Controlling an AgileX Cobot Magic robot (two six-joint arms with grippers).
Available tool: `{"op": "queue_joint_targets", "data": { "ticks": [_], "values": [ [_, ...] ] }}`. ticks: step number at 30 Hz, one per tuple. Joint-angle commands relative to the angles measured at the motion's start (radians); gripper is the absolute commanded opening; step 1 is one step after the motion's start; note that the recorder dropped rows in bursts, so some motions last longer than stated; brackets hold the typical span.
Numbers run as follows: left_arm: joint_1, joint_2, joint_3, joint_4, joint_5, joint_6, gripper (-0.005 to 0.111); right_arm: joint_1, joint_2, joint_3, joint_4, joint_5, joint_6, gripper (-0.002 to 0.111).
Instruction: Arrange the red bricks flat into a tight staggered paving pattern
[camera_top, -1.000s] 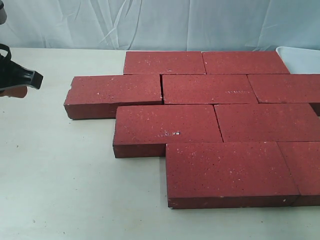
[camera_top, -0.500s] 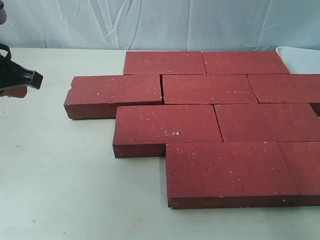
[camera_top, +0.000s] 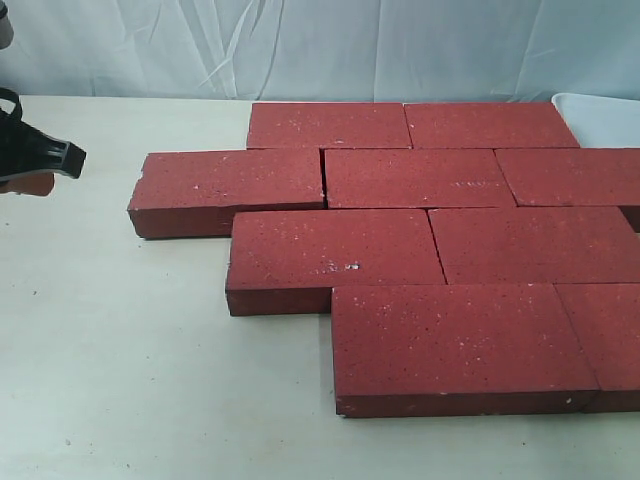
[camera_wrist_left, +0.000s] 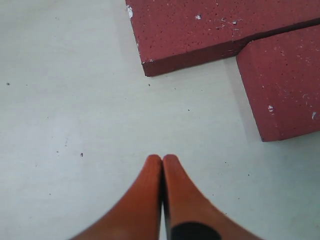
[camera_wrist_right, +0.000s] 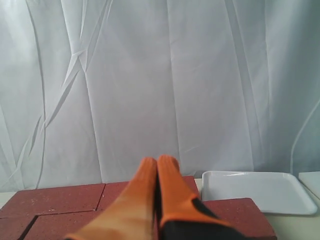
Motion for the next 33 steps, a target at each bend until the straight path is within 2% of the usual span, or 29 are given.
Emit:
{"op": "queue_joint_targets", "data": {
  "ticks": [1, 17, 33],
  "values": [
    [-0.007, -0.007, 0.001, 0.006, -0.001, -0.001, 0.000, 0.007, -0.005, 0.006, -0.001, -0.005, -0.003, -0.001],
    [-0.007, -0.007, 0.001, 0.006, -0.001, -0.001, 0.000, 0.003, -0.005, 0.025, -0.046, -0.014, -0.003, -0.001],
    [-0.007, -0.007, 0.001, 0.006, -0.001, -0.001, 0.000, 0.003, -0.005, 0.287, -0.079, -0.014, -0.003, -0.001]
  ]
}}
